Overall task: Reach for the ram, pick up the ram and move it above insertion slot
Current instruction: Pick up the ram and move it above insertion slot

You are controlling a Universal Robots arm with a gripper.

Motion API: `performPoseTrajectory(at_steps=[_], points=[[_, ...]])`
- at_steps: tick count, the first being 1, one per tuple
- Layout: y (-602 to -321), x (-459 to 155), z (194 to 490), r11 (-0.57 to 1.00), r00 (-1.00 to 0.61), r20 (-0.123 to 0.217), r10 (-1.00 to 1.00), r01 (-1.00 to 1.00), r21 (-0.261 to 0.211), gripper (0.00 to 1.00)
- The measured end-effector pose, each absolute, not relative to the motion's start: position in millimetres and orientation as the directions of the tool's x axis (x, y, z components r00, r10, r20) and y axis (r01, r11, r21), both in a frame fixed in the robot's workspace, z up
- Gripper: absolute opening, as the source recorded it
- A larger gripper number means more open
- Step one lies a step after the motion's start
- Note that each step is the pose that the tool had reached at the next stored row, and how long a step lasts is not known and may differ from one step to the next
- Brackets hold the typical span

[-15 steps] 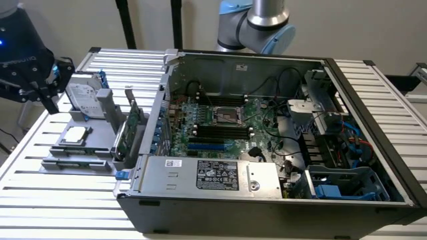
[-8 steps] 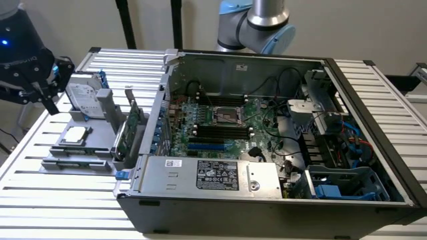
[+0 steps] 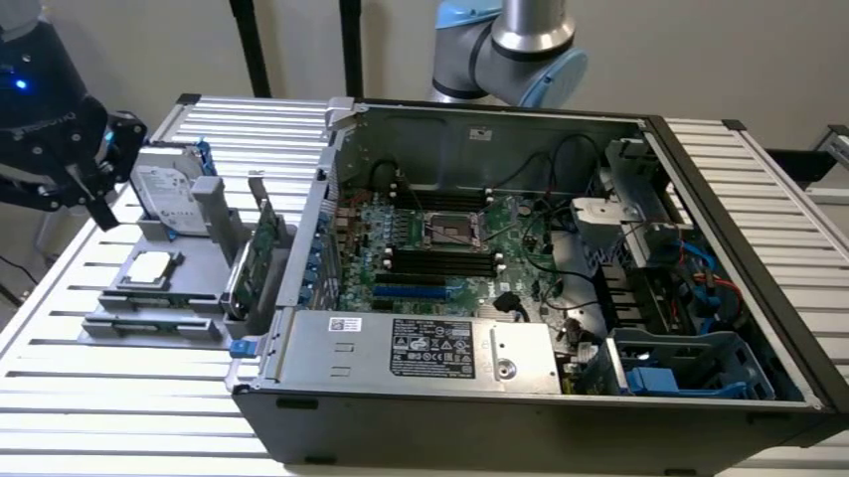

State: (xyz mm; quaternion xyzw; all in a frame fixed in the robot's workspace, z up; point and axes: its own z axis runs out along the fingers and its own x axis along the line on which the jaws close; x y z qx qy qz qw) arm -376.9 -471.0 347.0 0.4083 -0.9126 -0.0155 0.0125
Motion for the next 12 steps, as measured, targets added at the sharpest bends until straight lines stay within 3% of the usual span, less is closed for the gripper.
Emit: performPoseTrajectory(at_steps=[12], points=[[-471.0, -376.9, 342.2, 0.489, -0.489, 0.01, -0.872, -0.871, 0.038, 0.11]])
